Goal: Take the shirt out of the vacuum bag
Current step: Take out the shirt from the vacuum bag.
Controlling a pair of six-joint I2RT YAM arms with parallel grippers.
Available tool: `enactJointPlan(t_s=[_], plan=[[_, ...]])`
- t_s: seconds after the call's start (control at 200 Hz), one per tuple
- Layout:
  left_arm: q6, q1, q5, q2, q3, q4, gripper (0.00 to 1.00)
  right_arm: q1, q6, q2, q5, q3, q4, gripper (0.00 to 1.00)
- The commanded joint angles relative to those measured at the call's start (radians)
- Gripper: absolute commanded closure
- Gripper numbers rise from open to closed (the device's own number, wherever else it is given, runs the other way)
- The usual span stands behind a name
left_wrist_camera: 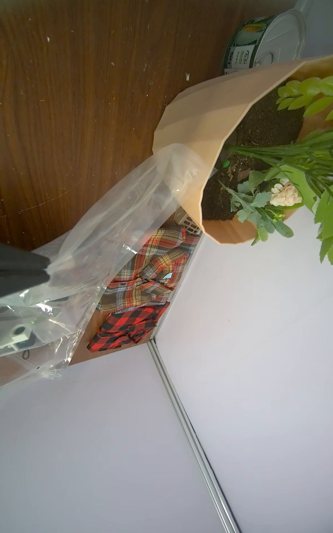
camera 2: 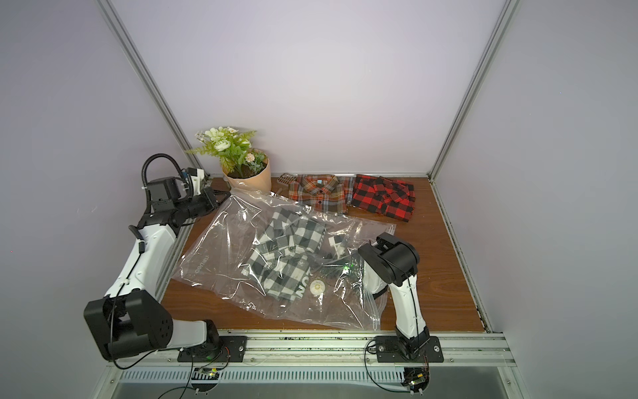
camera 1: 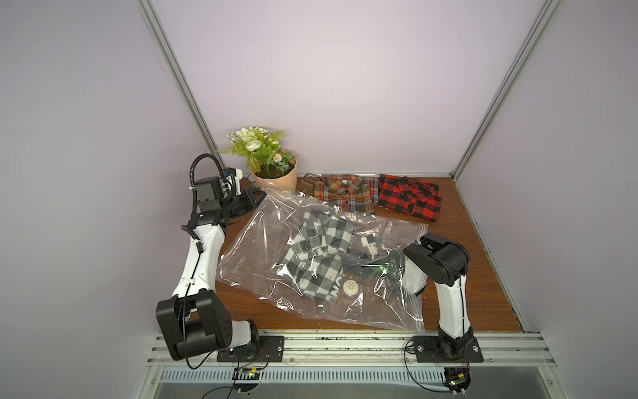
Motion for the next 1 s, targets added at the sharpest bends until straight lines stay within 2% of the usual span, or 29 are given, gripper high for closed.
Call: enactJointPlan(t_s=[0.0,0.165,0.26,0.4,0.655,0.776,0.936,0.996], plan=[[0.000,0.003,-0.004,-0.009,0.036,0.056,1.00,0.001,-0.149,-0.054,0.128,-0.096,-0.221,0.20],[-0.071,0.003,0.042,-0.014,0.042,0.114,1.00,0.007,-0.275,-0.247,0.306,-0.059,-0.674,0.21],[-0.095,0.003,0.061,-0.024,0.050,0.134,1.00,0.008,-0.292,-0.267,0.357,-0.017,-0.767,0.21],[-0.117,0.002,0.086,-0.040,0.057,0.138,1.00,0.011,-0.262,-0.160,0.320,0.033,-0.674,0.22],[-0.090,0.003,0.086,-0.053,0.051,0.099,1.00,0.009,-0.190,-0.048,0.303,-0.020,-0.425,0.27],[-0.100,0.003,0.075,-0.049,0.029,0.121,1.00,0.005,-0.168,-0.017,0.301,-0.039,-0.326,0.36],[-0.060,0.003,0.041,-0.025,0.019,0.096,1.00,-0.006,-0.137,0.023,0.292,-0.057,-0.210,0.53],[-0.046,0.003,0.030,-0.016,0.012,0.090,1.00,-0.008,-0.128,0.033,0.288,-0.064,-0.175,0.62]])
